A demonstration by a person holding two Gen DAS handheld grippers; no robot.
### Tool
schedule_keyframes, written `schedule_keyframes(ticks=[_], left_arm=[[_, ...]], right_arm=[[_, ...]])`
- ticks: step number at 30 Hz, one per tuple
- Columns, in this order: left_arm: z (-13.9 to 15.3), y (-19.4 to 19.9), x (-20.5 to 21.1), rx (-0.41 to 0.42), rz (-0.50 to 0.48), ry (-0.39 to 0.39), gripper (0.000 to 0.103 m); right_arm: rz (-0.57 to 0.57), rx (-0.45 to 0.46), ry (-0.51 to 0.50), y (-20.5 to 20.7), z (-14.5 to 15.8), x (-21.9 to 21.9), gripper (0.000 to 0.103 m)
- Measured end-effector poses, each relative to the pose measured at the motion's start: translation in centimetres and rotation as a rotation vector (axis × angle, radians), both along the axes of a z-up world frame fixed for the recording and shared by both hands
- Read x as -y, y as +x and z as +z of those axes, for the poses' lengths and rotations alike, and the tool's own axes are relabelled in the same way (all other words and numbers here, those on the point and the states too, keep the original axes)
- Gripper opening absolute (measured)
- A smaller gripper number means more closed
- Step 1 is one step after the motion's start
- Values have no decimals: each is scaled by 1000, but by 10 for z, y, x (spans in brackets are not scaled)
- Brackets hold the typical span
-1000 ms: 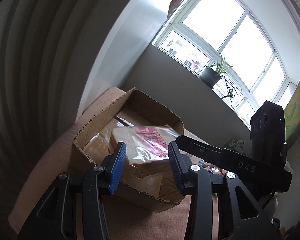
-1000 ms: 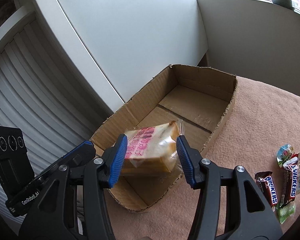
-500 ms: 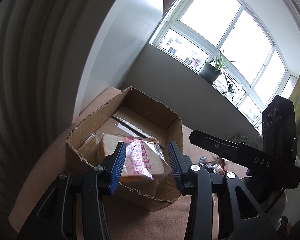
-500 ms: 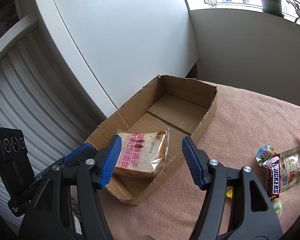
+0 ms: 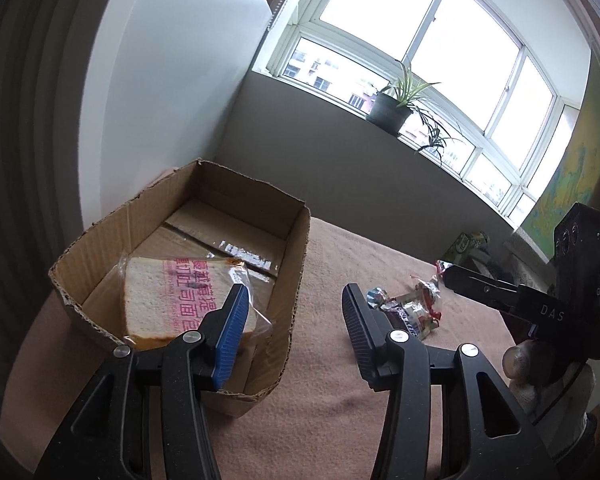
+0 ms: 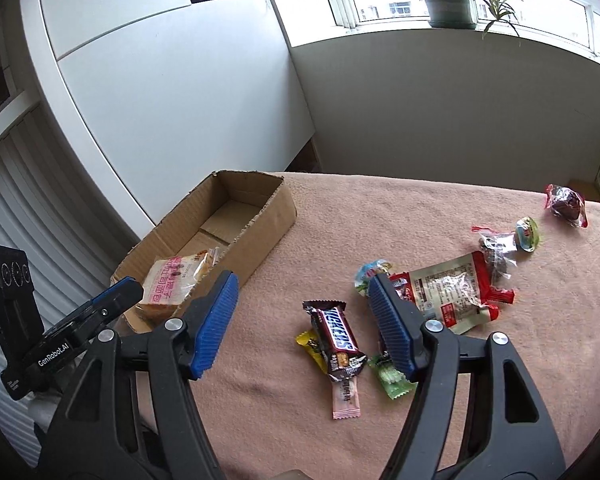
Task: Organize snacks
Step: 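Open the right gripper and withdraw toward the Snickers bars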
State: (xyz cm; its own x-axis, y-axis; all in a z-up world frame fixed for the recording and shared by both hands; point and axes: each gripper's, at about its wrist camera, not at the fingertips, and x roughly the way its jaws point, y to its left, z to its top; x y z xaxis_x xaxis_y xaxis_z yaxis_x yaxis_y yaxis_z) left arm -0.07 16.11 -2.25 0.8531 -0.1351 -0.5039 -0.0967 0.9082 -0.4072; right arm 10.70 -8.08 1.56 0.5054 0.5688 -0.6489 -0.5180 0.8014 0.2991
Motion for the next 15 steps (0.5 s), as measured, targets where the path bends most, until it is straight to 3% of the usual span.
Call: schedule_keyframes(ticks=[9, 15], left_arm=[[-1, 17, 39, -32, -79, 34, 51], [-9, 26, 61, -75, -125, 40, 51]], right_arm=[[-109, -48, -28, 12, -32, 65, 71], [-122, -59, -22, 21, -38, 84, 71]])
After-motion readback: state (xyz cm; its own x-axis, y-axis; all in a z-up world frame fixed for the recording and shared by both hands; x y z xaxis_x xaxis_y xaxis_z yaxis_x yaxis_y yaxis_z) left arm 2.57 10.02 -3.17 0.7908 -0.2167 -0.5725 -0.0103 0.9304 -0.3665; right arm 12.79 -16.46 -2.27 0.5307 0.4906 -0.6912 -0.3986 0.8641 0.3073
